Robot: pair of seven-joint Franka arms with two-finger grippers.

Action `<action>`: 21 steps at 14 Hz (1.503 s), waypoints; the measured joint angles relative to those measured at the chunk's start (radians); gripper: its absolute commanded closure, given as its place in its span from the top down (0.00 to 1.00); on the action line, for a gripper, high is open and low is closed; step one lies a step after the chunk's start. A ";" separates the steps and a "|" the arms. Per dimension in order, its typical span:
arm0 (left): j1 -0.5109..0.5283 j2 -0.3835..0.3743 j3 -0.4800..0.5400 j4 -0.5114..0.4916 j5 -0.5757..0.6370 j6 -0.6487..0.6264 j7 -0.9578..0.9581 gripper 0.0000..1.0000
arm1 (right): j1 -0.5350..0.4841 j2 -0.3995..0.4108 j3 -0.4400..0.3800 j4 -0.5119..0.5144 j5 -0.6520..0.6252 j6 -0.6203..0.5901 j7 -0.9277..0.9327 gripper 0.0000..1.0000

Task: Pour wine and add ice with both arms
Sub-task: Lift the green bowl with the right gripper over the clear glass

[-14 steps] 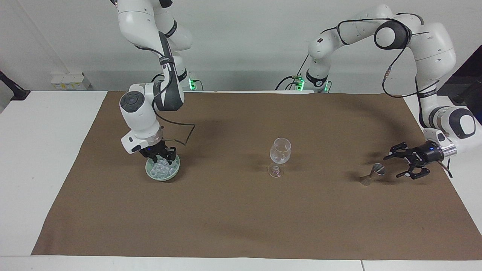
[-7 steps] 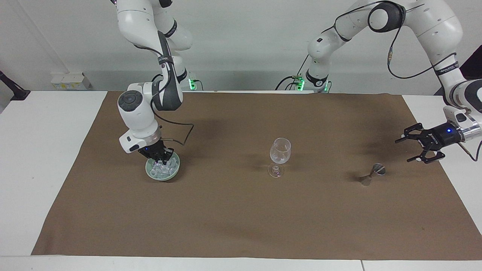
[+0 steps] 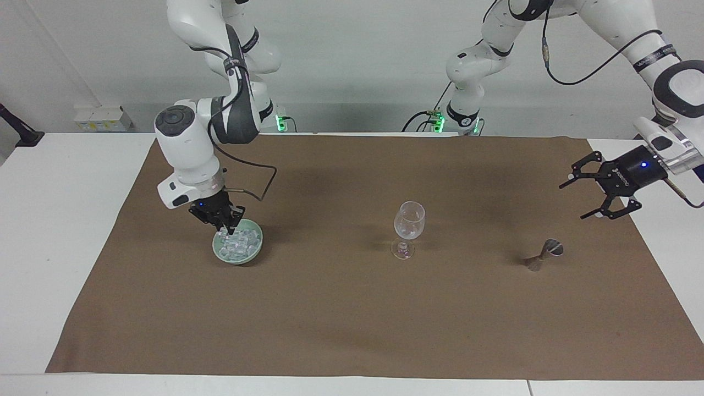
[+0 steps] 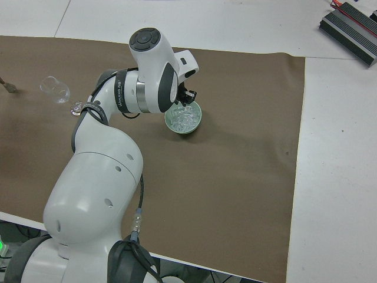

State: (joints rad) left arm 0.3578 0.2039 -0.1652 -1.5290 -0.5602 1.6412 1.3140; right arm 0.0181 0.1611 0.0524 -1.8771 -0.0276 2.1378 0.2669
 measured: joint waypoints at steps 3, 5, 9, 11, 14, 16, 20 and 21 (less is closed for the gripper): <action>-0.092 -0.066 0.000 -0.010 0.105 0.044 -0.246 0.83 | 0.002 -0.009 0.019 0.096 0.001 -0.098 0.046 0.00; -0.138 -0.089 0.000 -0.013 0.180 0.061 -0.378 0.85 | 0.006 -0.010 0.047 0.154 0.000 -0.163 0.119 0.00; -0.179 -0.113 0.001 -0.013 0.289 0.069 -0.674 0.91 | 0.090 -0.009 0.077 0.271 0.022 -0.299 0.321 0.00; -0.193 -0.136 0.001 -0.018 0.352 0.067 -0.875 0.92 | 0.151 0.002 0.099 0.305 0.083 -0.296 0.447 0.00; -0.216 -0.166 0.000 -0.024 0.472 0.056 -1.059 0.98 | 0.247 0.041 0.114 0.376 0.127 -0.269 0.602 0.00; -0.219 -0.178 0.002 -0.024 0.523 0.031 -1.148 0.98 | 0.298 0.081 0.116 0.430 0.129 -0.236 0.702 0.00; -0.219 -0.188 0.011 -0.005 0.589 -0.079 -1.260 0.99 | 0.354 0.128 0.128 0.473 0.133 -0.154 0.862 0.00; -0.219 -0.192 0.011 -0.003 0.591 -0.087 -1.271 1.00 | 0.363 0.138 0.135 0.480 0.133 -0.135 0.900 0.00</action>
State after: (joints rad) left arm 0.1388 0.0123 -0.1543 -1.5324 0.0311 1.5547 0.0430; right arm 0.3808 0.2993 0.1870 -1.3967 0.1055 2.0025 1.1668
